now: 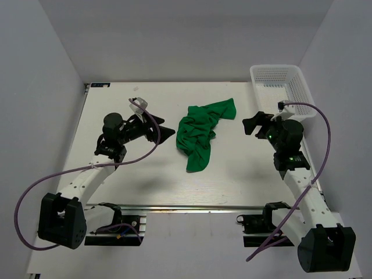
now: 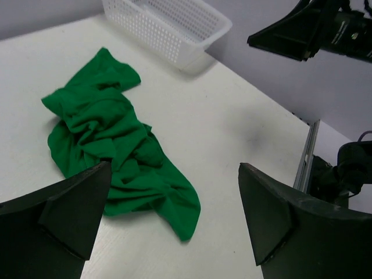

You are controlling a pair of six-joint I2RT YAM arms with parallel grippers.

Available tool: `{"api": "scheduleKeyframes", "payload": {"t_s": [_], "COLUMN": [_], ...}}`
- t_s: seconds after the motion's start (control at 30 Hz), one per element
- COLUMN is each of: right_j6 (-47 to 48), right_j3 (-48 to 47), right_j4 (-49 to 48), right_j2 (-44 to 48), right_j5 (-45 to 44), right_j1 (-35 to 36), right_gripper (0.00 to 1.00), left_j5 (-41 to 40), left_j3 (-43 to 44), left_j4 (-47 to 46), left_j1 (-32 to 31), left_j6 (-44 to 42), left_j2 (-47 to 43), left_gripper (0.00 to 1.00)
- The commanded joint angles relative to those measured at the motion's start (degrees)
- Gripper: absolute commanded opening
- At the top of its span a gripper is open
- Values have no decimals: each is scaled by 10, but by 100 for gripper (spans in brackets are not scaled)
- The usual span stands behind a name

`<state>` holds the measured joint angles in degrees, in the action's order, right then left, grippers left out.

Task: Fold and stack the t-shirts
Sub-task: Flatten out the tshirt

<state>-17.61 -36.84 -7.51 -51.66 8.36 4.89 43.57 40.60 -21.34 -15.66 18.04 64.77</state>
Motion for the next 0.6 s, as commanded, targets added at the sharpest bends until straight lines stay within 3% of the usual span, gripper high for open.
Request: {"api": "scheduleKeyframes", "payload": {"t_s": [0.0, 0.17, 0.33, 0.47, 0.57], "right_j6": [-27, -18, 19, 70, 91], "right_j3": [-31, -50, -97, -163, -218], "right_j4": [9, 32, 61, 94, 130], "right_j2": [-10, -41, -113, -196, -242], "right_j5": [11, 0, 42, 114, 102], "right_j1": [-1, -1, 4, 16, 43], "right_gripper": [90, 90, 90, 90, 90], "left_j5": [13, 12, -44, -146, -205], "left_j3": [28, 7, -10, -24, -24], "left_j4": [24, 49, 110, 146, 154], "left_j1": [-11, -27, -79, -134, -164], "left_j6": [-19, -32, -48, -48, -36], "left_j2": [16, 54, 89, 139, 177], "left_gripper": [100, 100, 90, 86, 84]}}
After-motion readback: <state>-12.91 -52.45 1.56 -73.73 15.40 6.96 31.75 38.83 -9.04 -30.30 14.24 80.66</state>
